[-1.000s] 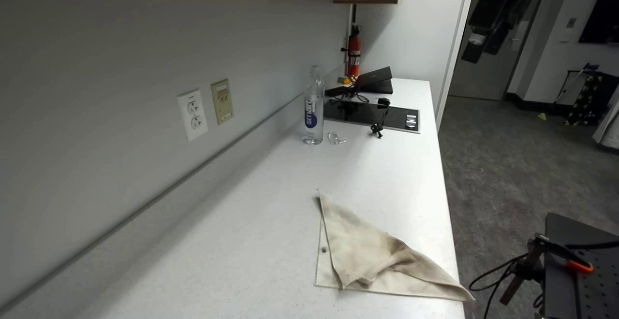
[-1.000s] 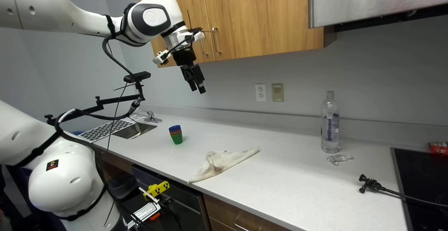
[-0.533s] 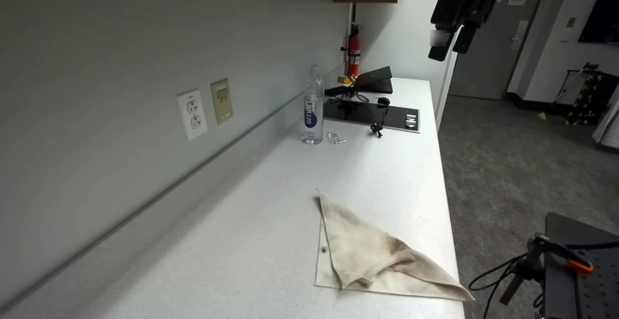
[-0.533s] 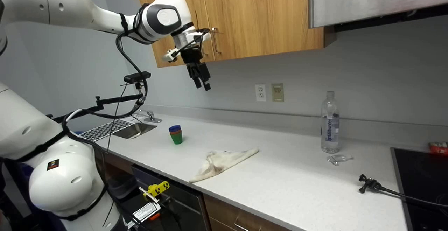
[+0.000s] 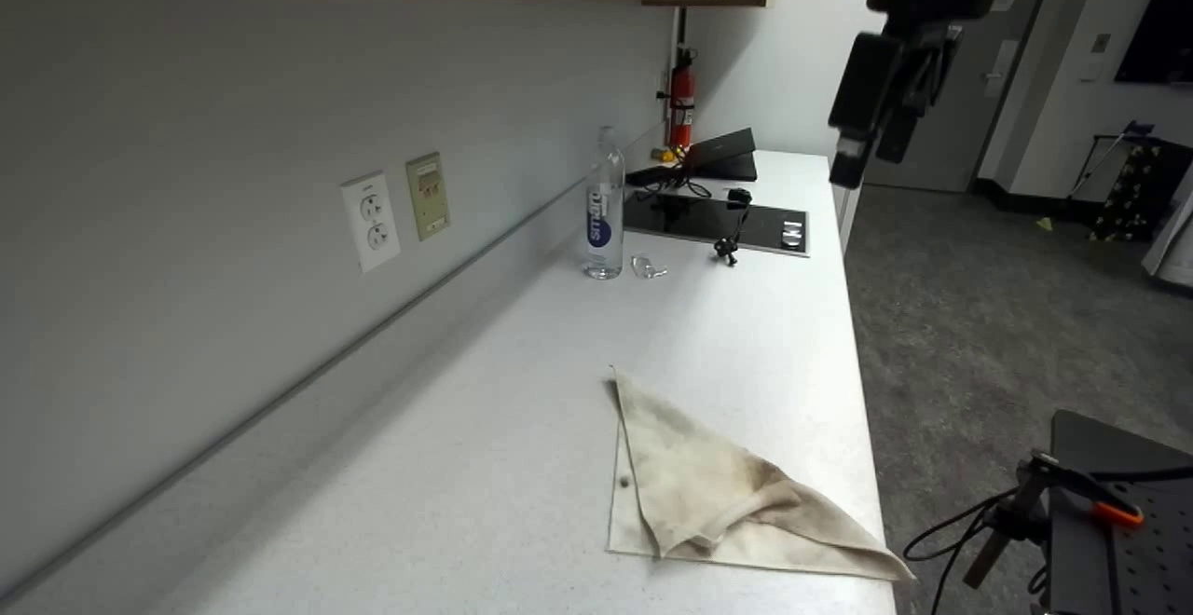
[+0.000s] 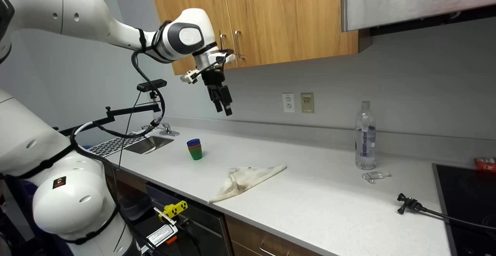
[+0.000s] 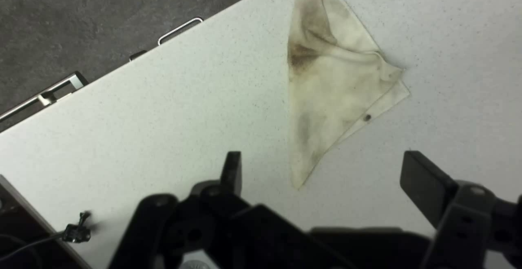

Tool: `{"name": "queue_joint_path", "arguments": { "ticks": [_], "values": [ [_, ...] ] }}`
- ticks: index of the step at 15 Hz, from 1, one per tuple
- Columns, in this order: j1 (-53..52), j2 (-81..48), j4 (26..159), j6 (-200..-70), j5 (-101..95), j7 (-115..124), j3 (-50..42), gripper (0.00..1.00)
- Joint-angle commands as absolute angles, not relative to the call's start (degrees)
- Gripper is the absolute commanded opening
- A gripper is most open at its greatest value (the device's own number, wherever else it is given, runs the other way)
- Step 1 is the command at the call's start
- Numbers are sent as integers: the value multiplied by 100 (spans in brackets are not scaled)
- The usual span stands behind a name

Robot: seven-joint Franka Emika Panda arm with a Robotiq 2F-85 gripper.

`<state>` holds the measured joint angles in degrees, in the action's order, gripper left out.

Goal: Unfold the cloth on the countertop

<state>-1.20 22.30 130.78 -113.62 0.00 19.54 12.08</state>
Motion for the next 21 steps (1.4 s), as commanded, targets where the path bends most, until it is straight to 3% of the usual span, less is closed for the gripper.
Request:
{"name": "queue_joint_path", "arguments": {
  "ticks": [1, 9, 16, 21],
  "values": [
    [-289, 2043, 13569, -11898, -28, 2252, 1305, 100],
    [-1159, 1409, 13431, -12616, 485, 1537, 1534, 100],
    [-1142, 1400, 13512, -12611, 244, 1734, 1536, 100],
    [-1046, 709, 13730, -13367, -706, 1905, 1634, 100]
  ]
}}
